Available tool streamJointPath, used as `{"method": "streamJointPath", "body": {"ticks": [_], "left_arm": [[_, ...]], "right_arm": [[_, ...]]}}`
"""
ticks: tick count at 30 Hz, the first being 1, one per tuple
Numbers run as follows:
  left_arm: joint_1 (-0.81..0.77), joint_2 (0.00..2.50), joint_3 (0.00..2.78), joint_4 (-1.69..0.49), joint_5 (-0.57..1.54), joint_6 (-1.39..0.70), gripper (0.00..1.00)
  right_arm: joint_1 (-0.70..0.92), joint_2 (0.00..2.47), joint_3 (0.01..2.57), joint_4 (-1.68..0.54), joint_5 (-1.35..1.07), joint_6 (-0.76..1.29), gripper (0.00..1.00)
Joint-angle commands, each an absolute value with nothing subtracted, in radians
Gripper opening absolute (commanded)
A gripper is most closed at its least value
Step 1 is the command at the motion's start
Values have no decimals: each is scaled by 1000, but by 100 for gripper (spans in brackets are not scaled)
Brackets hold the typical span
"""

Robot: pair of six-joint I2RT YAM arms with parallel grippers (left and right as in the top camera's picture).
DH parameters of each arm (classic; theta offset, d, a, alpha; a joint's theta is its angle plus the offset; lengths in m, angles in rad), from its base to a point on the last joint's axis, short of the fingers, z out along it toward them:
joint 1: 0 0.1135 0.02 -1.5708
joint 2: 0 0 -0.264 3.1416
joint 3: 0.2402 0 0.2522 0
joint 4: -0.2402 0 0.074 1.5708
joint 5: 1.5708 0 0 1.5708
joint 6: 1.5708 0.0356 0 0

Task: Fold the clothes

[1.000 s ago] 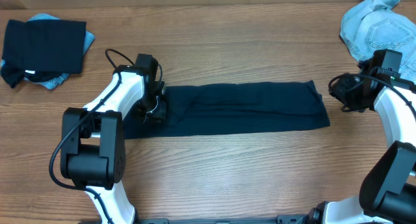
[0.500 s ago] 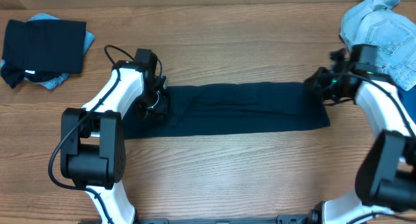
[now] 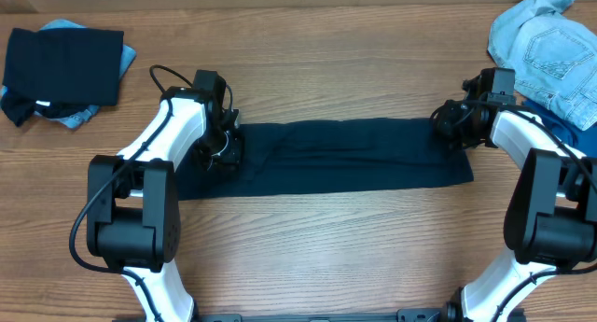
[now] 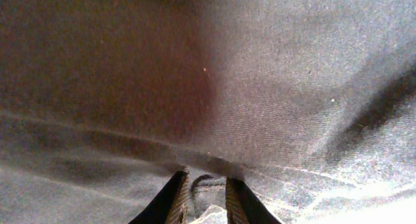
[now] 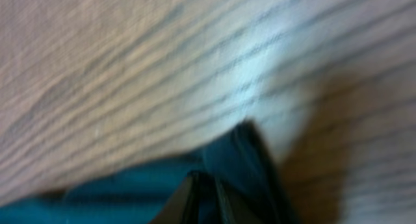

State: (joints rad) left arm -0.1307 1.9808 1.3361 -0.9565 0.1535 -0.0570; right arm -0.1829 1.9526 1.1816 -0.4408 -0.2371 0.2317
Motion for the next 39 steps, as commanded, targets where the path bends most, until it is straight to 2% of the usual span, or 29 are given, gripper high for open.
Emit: {"method": "streamJointPath", "body": {"ticks": [1,7,15,17,21,23,26,30,35,39], "left_arm": [[-131,1984,1355,-957,160,-75,24],[-131,1984,1355,-962,149,-75,24],[-131,1984,1355,-957,149,-74,24],[-131,1984,1355,-955,149,-74,24],[-131,1984,1355,-953,149,-74,24],[-131,1984,1355,-953,149,-74,24],[-131,1984,1355,-954,150,-74,24],[-131,1984,1355,-954,149,-74,24],[-131,1984,1355,-952,150,-74,24],[-131,1984,1355,-952,150,-75,24]], "right_arm": [[-204,1949,1187,-405,-164,240,14],[-266,1949,1187,-366,-120,245,13],[-336,1946,1187,-399,-193,276,11],[-337,1938,1187,-423,-243,278,16],[-337,1889,1187,-457,-351,278,39],[-337,1850,1187,-459,-396,277,45],[-333,1788,1187,-473,-458,277,46],[-309,1765,1187,-461,-394,253,55],[-267,1800,1186,-412,-364,-50,55],[-258,1812,1185,-419,-257,-88,54]]}}
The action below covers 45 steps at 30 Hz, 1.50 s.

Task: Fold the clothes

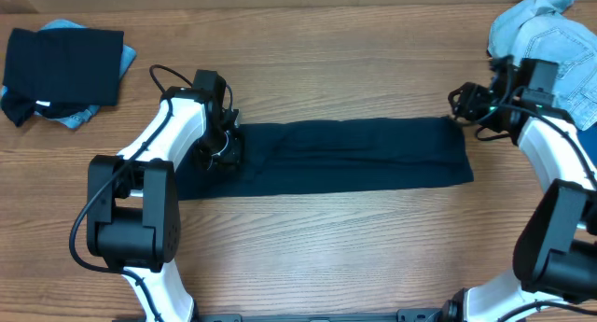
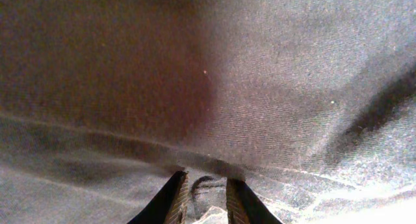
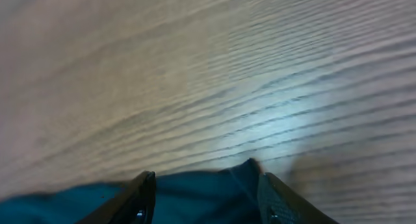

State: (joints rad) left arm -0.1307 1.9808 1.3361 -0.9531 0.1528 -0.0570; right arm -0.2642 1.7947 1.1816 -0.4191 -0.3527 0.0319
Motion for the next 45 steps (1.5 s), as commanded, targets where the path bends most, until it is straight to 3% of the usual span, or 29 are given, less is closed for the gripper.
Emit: {"method": "streamJointPath", "body": {"ticks": [1,29,35,38,40,45], "left_arm": [[-131,1984,1355,-951,150,-75,24],[-131,1984,1355,-941,150,-75,27],[-131,1984,1355,-937,150,-74,29],[-131,1984,1355,-937,150,-74,29],[-131,1984,1355,-938,150,-75,29],[-131,1984,1355,-941,150,-75,30]], "right_arm": [[-258,1812,1185,-423,-249,-93,54],[-235,1963,1184,-490,-229,-131,53],[-235,1963,1184,-460,-228,-81,43],[-235,1963,1184,-442,-228,-55,31],[-235,1963,1184,-430,-229,-13,17],[-235,1963,1185,-406,-239,84,10]]}}
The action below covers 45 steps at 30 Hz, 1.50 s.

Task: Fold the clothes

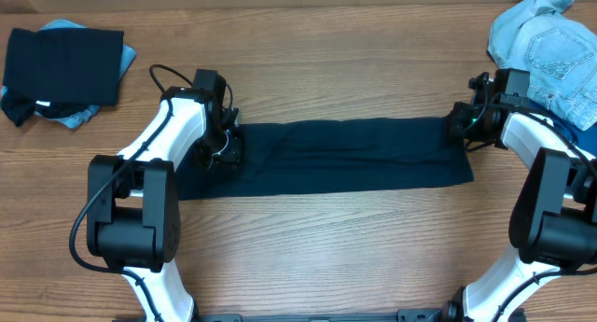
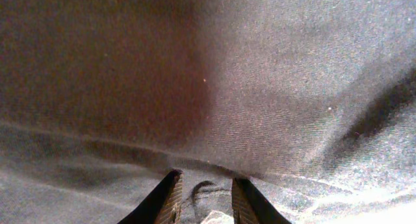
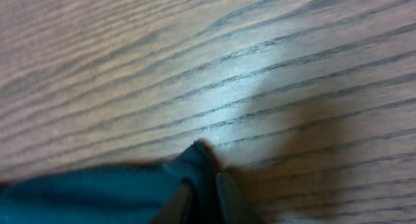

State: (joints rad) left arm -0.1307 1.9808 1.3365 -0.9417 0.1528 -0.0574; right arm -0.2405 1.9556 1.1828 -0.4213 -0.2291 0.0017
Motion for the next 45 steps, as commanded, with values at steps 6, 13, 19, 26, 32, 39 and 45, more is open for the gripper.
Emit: {"method": "streamJointPath", "body": {"ticks": [6,13,19,26,32,39,45], "left_arm": [[-131,1984,1355,-945,150,-75,30],[-131,1984,1355,-946,150,-74,30],[-131,1984,1355,-947,150,-75,30],[-131,1984,1355,-948,149,-72,31],[-131,1984,1355,-948,150,-67,31],[-131,1984,1355,-949,149,-67,30],[-130,1984,1355,-960,146,-55,30]], "right_arm": [[-237,1963,1185,-394,-352,83,7],[-253,1962,1186,-428,-376,247,4],[-319,1953,1186,-444,-382,371,4],[-383,1943,1186,-432,-415,335,4],[-383,1943,1186,-405,-434,295,57],[-384,1935,1187,-416,-466,254,56],[-397,1890,1192,-376,-447,228,66]]}}
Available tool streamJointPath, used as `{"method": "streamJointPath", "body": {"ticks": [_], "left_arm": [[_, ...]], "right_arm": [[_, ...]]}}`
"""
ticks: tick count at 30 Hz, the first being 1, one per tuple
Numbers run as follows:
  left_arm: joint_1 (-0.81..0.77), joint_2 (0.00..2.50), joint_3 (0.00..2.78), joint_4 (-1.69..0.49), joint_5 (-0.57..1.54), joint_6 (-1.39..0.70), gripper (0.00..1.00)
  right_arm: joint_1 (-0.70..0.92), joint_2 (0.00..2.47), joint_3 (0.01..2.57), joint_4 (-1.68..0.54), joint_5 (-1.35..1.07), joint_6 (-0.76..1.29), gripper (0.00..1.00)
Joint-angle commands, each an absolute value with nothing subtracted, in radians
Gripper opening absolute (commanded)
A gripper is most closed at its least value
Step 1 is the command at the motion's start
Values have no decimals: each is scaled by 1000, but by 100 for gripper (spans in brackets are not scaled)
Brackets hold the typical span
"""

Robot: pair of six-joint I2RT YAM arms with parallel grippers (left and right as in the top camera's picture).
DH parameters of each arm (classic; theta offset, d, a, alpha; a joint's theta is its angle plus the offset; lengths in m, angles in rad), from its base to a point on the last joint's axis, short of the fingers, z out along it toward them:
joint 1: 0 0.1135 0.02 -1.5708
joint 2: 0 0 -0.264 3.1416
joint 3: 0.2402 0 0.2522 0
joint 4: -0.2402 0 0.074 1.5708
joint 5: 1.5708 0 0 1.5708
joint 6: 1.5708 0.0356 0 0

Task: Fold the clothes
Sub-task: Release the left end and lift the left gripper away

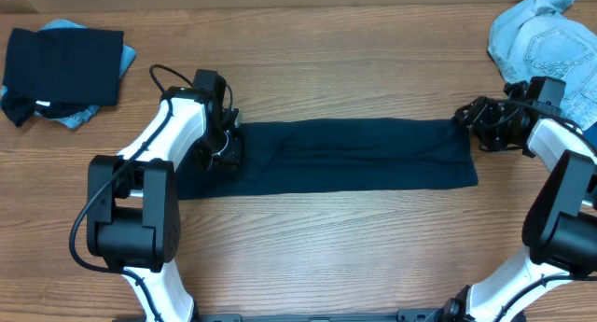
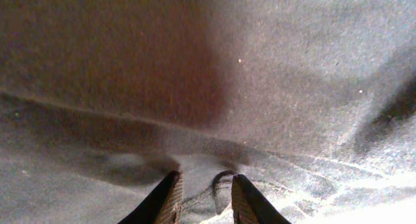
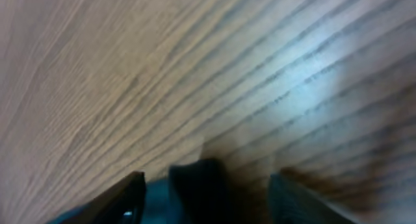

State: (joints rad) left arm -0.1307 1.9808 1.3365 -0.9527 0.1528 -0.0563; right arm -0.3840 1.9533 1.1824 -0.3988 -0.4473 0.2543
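A long dark navy cloth [image 1: 354, 154] lies flat across the wooden table [image 1: 308, 247], running left to right. My left gripper [image 1: 224, 152] presses down on its left part. In the left wrist view the gripper [image 2: 205, 199] has a small fold of the fabric [image 2: 292, 87] pinched between its narrow-set fingers. My right gripper [image 1: 469, 119] is at the cloth's far right corner. The right wrist view shows it [image 3: 205, 198] open wide, with the dark corner [image 3: 198, 185] lying loose between the fingers on bare wood.
A folded dark garment [image 1: 65, 65] rests on light blue cloth at the far left corner. A heap of light denim [image 1: 546, 42] lies at the far right corner, just behind my right arm. Bare wood runs along the front of the table.
My right gripper was shut on the cloth's far right corner and now stands open around it. The cloth's right end lies slightly further right. The left arm stays put.
The right gripper was shut on the far right corner, then open and drawn back to the right, then shut on the corner again, and now open. The left gripper stayed pressed on the left part throughout. The cloth lies a little more stretched out.
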Motion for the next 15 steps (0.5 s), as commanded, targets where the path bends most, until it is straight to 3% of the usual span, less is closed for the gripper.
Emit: {"method": "streamJointPath", "body": {"ticks": [1,11,15], "left_arm": [[-129,1984,1355,-962,146,-50,29],[-116,1953,1565,-1131,154,-35,27],[-116,1897,1772,-1256,147,-22,36]], "right_arm": [[-404,1883,1198,-380,-447,231,66],[-450,1870,1237,-557,-450,230,67],[-451,1870,1238,-625,-451,270,71]]}}
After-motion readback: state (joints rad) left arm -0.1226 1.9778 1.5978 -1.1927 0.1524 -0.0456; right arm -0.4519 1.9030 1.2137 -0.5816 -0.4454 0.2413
